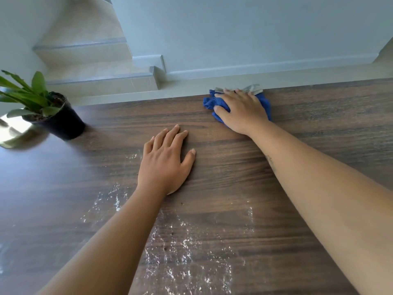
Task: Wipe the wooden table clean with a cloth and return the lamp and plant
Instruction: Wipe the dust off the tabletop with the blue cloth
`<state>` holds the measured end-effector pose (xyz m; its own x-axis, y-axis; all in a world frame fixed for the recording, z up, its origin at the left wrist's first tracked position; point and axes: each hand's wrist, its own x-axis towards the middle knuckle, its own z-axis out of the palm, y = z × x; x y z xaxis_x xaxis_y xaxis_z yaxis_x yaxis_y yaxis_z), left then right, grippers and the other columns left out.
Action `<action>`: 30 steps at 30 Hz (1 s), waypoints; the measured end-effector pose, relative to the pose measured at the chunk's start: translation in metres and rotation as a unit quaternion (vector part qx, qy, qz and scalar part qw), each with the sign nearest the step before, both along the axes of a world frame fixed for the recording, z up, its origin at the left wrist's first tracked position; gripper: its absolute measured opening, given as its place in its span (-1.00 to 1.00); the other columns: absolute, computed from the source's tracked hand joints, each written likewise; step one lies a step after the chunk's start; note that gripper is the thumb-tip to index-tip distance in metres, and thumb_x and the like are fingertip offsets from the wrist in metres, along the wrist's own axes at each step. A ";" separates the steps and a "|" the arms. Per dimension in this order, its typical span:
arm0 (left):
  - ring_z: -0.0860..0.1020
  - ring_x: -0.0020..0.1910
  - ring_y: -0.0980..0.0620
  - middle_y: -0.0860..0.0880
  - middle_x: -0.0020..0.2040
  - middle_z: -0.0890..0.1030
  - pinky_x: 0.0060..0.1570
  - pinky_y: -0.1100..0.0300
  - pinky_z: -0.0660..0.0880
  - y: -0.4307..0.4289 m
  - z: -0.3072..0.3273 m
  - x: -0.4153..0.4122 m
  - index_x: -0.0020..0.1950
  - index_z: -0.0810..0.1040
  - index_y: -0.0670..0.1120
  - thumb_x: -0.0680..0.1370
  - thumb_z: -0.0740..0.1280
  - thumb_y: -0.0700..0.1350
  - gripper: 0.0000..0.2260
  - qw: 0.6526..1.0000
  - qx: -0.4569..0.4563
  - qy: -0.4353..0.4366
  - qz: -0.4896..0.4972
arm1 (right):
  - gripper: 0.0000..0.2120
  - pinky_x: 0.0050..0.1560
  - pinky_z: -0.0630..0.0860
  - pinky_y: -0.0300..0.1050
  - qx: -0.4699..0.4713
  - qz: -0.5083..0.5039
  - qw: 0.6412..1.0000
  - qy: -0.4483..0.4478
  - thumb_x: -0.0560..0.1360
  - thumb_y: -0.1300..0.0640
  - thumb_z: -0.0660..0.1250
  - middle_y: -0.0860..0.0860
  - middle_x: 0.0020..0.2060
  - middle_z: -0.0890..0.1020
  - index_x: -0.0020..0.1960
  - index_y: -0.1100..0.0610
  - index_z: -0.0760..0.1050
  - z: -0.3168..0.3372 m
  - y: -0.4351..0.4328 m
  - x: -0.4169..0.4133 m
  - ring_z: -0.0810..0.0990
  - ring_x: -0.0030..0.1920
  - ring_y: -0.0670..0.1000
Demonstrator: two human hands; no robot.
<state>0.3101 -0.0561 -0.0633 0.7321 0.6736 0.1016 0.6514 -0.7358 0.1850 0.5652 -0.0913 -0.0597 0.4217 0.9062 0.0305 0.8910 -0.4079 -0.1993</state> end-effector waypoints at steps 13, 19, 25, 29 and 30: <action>0.08 0.53 -0.02 0.04 0.56 0.18 0.45 -0.03 0.03 -0.001 0.002 0.000 0.50 0.24 0.07 0.59 0.02 0.24 -0.48 1.000 -0.006 0.005 0.001 | -0.53 0.51 -0.08 -0.03 0.006 0.080 0.996 0.044 0.59 -0.21 0.01 -0.18 0.52 0.19 0.48 -0.18 0.22 0.007 -0.143 -0.101 0.04 0.53 -0.09; 0.02 0.55 -0.03 0.02 0.59 0.10 0.50 -0.04 -0.06 -0.001 0.000 -0.003 0.55 0.15 0.05 0.60 -0.06 0.25 -0.44 0.999 -0.027 0.011 -0.020 | -0.51 0.52 -0.11 -0.07 -0.024 0.027 0.998 0.054 0.58 -0.23 -0.06 -0.23 0.52 0.15 0.48 -0.19 0.20 0.016 -0.245 -0.182 -0.05 0.54 -0.16; -0.01 0.56 -0.03 0.00 0.59 0.06 0.51 -0.03 -0.10 0.001 -0.002 -0.004 0.57 0.10 0.03 0.61 -0.08 0.25 -0.43 0.999 -0.032 0.013 -0.030 | -0.47 0.52 -0.12 -0.06 -0.042 -0.031 0.998 0.041 0.57 -0.25 -0.14 -0.22 0.53 0.09 0.50 -0.18 0.18 0.016 -0.278 -0.230 -0.10 0.54 -0.16; -0.02 0.56 -0.03 0.00 0.59 0.07 0.52 -0.04 -0.10 0.002 -0.002 -0.005 0.57 0.11 0.03 0.61 -0.08 0.25 -0.42 0.999 -0.026 0.010 -0.031 | -0.45 0.52 -0.13 -0.05 -0.022 -0.057 0.998 0.027 0.57 -0.27 -0.17 -0.19 0.54 0.06 0.51 -0.17 0.14 0.013 -0.246 -0.208 -0.09 0.54 -0.13; -0.02 0.56 -0.03 0.00 0.59 0.07 0.52 -0.04 -0.10 0.002 -0.002 -0.005 0.57 0.11 0.03 0.61 -0.08 0.25 -0.43 0.999 -0.025 0.009 -0.031 | -0.45 0.53 -0.12 -0.03 -0.017 -0.064 0.997 0.024 0.57 -0.26 -0.16 -0.17 0.55 0.07 0.51 -0.16 0.15 0.011 -0.233 -0.200 -0.07 0.54 -0.11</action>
<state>0.3054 -0.0539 -0.0654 0.7741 0.6306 0.0557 0.6083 -0.7653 0.2106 0.3656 -0.3247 -0.0483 0.5349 0.8446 -0.0232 0.8203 -0.5258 -0.2250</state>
